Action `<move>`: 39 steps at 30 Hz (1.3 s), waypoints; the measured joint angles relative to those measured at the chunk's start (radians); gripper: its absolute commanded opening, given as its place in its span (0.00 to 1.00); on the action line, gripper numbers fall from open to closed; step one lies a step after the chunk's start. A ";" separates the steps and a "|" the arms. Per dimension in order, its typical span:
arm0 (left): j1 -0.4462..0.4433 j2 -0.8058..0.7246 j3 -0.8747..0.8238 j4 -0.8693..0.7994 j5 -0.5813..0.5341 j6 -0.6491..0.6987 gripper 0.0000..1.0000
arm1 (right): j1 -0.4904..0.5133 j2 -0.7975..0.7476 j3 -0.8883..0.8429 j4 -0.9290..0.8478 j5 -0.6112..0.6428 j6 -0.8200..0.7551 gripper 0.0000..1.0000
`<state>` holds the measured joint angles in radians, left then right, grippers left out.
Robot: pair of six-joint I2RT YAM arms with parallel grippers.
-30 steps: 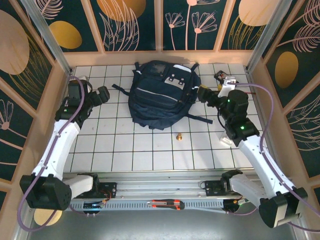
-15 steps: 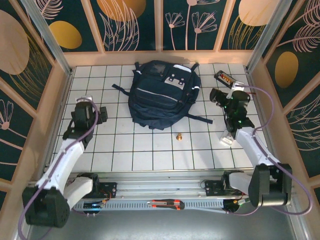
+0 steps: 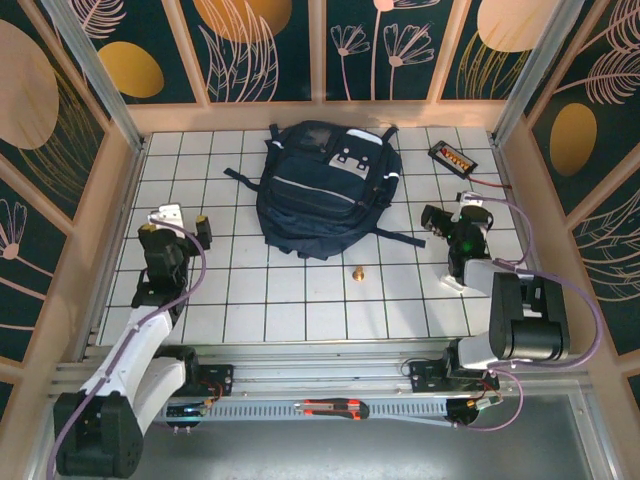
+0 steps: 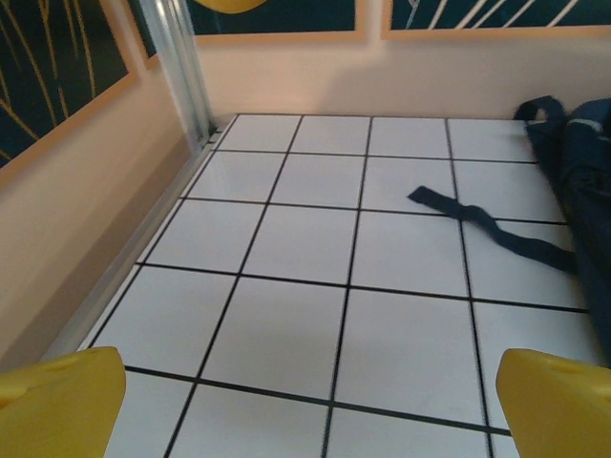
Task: Pack the student bag
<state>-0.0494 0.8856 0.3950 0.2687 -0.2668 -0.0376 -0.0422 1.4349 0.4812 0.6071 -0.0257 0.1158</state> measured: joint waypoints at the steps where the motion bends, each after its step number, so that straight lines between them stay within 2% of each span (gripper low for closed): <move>1: 0.013 0.023 -0.003 0.023 0.001 -0.001 0.99 | -0.001 0.009 0.000 0.016 -0.002 -0.003 0.94; 3: 0.030 0.071 -0.015 0.076 0.002 -0.001 0.99 | -0.003 0.024 0.000 0.044 -0.010 -0.008 0.99; 19: 0.032 0.441 -0.058 0.428 0.077 -0.068 0.99 | -0.027 0.076 0.002 0.125 -0.090 -0.033 0.99; 29: 0.032 0.526 -0.056 0.576 0.158 -0.030 0.99 | -0.035 0.126 0.002 0.176 -0.127 -0.048 0.99; 39: 0.032 0.602 -0.080 0.753 0.184 -0.018 0.99 | -0.036 0.163 0.012 0.183 -0.134 -0.059 0.99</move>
<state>-0.0174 1.4872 0.3149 1.0222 -0.0830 -0.0555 -0.0780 1.5978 0.4931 0.7902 -0.1593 0.0570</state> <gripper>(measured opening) 0.987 0.991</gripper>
